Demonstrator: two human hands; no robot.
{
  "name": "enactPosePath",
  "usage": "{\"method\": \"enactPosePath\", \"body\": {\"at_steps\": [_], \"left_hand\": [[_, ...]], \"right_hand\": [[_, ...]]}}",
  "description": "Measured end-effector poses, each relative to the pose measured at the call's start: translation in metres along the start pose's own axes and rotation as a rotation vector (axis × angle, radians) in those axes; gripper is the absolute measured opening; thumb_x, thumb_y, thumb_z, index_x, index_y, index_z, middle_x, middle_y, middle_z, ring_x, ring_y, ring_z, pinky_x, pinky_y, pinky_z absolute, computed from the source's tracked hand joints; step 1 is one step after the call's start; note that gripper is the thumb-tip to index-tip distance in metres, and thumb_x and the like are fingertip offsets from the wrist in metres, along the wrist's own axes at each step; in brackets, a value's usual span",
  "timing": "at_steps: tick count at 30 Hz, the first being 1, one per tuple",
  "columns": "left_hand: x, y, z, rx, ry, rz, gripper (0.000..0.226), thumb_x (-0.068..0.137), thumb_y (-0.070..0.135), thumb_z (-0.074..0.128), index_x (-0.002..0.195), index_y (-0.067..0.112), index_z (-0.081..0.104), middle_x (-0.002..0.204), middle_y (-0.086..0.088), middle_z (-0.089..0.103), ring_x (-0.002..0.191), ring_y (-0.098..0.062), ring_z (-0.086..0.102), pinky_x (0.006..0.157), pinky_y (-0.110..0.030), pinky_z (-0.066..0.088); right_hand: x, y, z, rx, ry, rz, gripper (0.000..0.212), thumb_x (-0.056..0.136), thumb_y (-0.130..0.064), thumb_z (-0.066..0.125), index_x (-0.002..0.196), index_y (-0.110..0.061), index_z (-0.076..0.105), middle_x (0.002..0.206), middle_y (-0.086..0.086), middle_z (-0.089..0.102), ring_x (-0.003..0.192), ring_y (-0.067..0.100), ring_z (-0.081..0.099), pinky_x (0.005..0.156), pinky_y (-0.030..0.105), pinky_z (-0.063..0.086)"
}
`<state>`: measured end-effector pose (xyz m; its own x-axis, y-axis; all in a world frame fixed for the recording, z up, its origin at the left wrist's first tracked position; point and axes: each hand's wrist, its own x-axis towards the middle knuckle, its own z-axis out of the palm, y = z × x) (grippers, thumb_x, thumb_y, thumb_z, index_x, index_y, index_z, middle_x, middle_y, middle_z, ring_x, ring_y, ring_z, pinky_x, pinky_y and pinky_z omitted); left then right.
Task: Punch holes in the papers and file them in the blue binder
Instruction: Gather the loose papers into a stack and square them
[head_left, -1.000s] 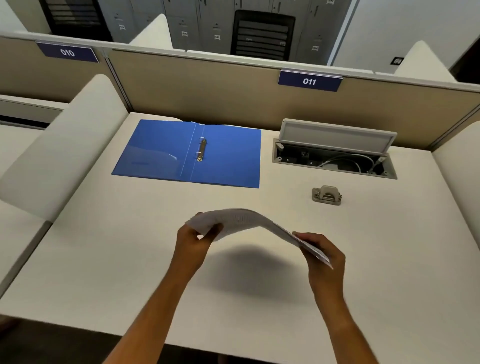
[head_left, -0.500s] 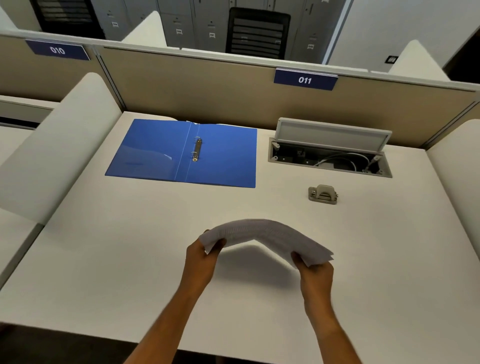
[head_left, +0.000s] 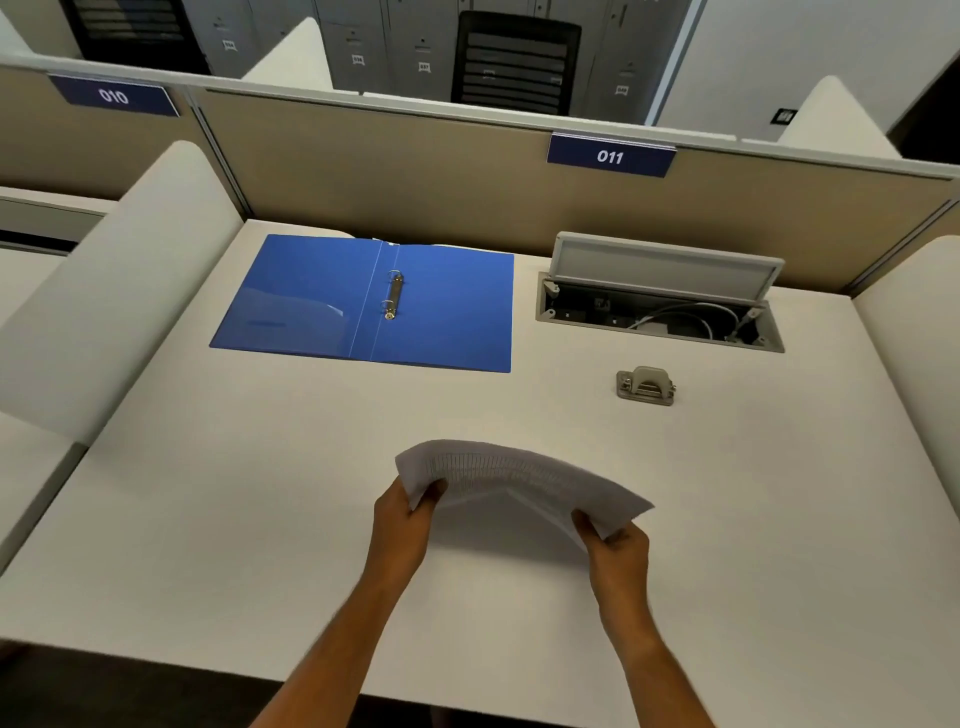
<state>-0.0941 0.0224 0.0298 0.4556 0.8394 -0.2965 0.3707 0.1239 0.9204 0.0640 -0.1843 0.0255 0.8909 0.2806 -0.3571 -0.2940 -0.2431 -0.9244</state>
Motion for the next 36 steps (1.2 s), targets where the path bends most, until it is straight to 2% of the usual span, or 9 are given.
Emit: {"method": "enactPosePath", "body": {"at_steps": [4,9,14,20,25,28,31,34,36], "left_hand": [[-0.001,0.008,0.000,-0.012,0.009,0.032,0.024,0.102,0.025,0.066,0.126,0.022,0.065,0.107,0.006,0.074,0.101,-0.010,0.070,0.083,-0.021,0.054],[-0.004,0.005,0.004,0.009,-0.015,0.023,0.018,0.103,0.026,0.065,0.120,0.023,0.065,0.104,0.009,0.073,0.100,-0.011,0.070,0.081,-0.021,0.052],[-0.004,0.011,0.002,0.019,-0.003,0.036,0.021,0.104,0.026,0.064,0.124,0.023,0.065,0.106,0.007,0.074,0.099,-0.010,0.070,0.081,-0.019,0.053],[-0.005,0.005,0.004,0.048,-0.005,-0.006,0.014,0.104,0.027,0.064,0.111,0.016,0.066,0.094,0.001,0.074,0.092,-0.021,0.072,0.073,-0.021,0.054],[-0.005,0.020,-0.001,0.092,-0.011,0.088,0.019,0.103,0.023,0.064,0.123,0.024,0.063,0.102,0.013,0.073,0.095,-0.006,0.070,0.082,-0.015,0.054],[0.001,0.036,-0.014,0.212,-0.074,0.213,0.020,0.103,0.012,0.063,0.108,0.032,0.066,0.087,0.029,0.072,0.086,0.005,0.071,0.075,-0.007,0.053],[0.012,0.072,-0.037,0.478,-0.171,0.485,0.017,0.105,0.012,0.059,0.106,0.025,0.070,0.087,0.017,0.073,0.080,-0.006,0.070,0.074,-0.024,0.057],[0.015,0.116,-0.054,0.777,-0.249,0.675,0.017,0.099,0.011,0.067,0.114,0.018,0.073,0.104,-0.003,0.079,0.100,-0.027,0.071,0.096,-0.046,0.057],[0.012,0.147,-0.055,0.924,-0.317,0.741,0.022,0.094,0.012,0.075,0.116,0.018,0.075,0.112,-0.006,0.080,0.112,-0.035,0.070,0.109,-0.048,0.046]], "right_hand": [[0.002,-0.001,-0.003,0.045,0.030,-0.002,0.009,0.095,-0.015,0.081,0.101,-0.009,0.079,0.088,0.006,0.081,0.082,0.020,0.075,0.077,0.027,0.056],[0.000,0.005,-0.002,0.003,0.003,0.007,0.008,0.095,-0.016,0.081,0.091,-0.011,0.076,0.078,0.020,0.073,0.073,0.025,0.066,0.072,0.030,0.054],[0.002,0.003,-0.005,0.016,0.010,0.009,0.005,0.095,-0.015,0.081,0.099,-0.015,0.079,0.082,0.002,0.081,0.078,0.014,0.076,0.075,0.022,0.057],[0.002,0.008,-0.006,-0.026,0.012,0.053,0.009,0.095,-0.020,0.081,0.094,-0.014,0.076,0.066,-0.006,0.075,0.065,0.021,0.065,0.060,0.022,0.052],[-0.001,0.000,-0.007,-0.019,-0.024,0.020,0.027,0.083,-0.038,0.086,0.089,-0.013,0.078,0.075,0.012,0.076,0.072,0.023,0.067,0.069,0.025,0.058],[0.001,-0.013,-0.018,-0.028,-0.107,0.010,0.024,0.081,-0.029,0.089,0.100,-0.018,0.078,0.085,-0.006,0.082,0.088,0.019,0.077,0.072,0.016,0.058],[0.010,-0.042,-0.045,-0.109,-0.113,-0.164,0.055,0.079,-0.009,0.094,0.126,-0.027,0.071,0.122,-0.010,0.079,0.119,0.012,0.073,0.095,0.026,0.056],[0.016,-0.083,-0.064,-0.393,-0.134,-0.493,0.071,0.076,-0.016,0.098,0.138,-0.026,0.066,0.140,-0.013,0.070,0.135,0.005,0.061,0.112,0.026,0.047],[0.021,-0.107,-0.060,-0.584,-0.219,-0.637,0.075,0.074,-0.027,0.099,0.141,-0.026,0.066,0.145,-0.014,0.067,0.138,0.003,0.058,0.116,0.023,0.042]]}}
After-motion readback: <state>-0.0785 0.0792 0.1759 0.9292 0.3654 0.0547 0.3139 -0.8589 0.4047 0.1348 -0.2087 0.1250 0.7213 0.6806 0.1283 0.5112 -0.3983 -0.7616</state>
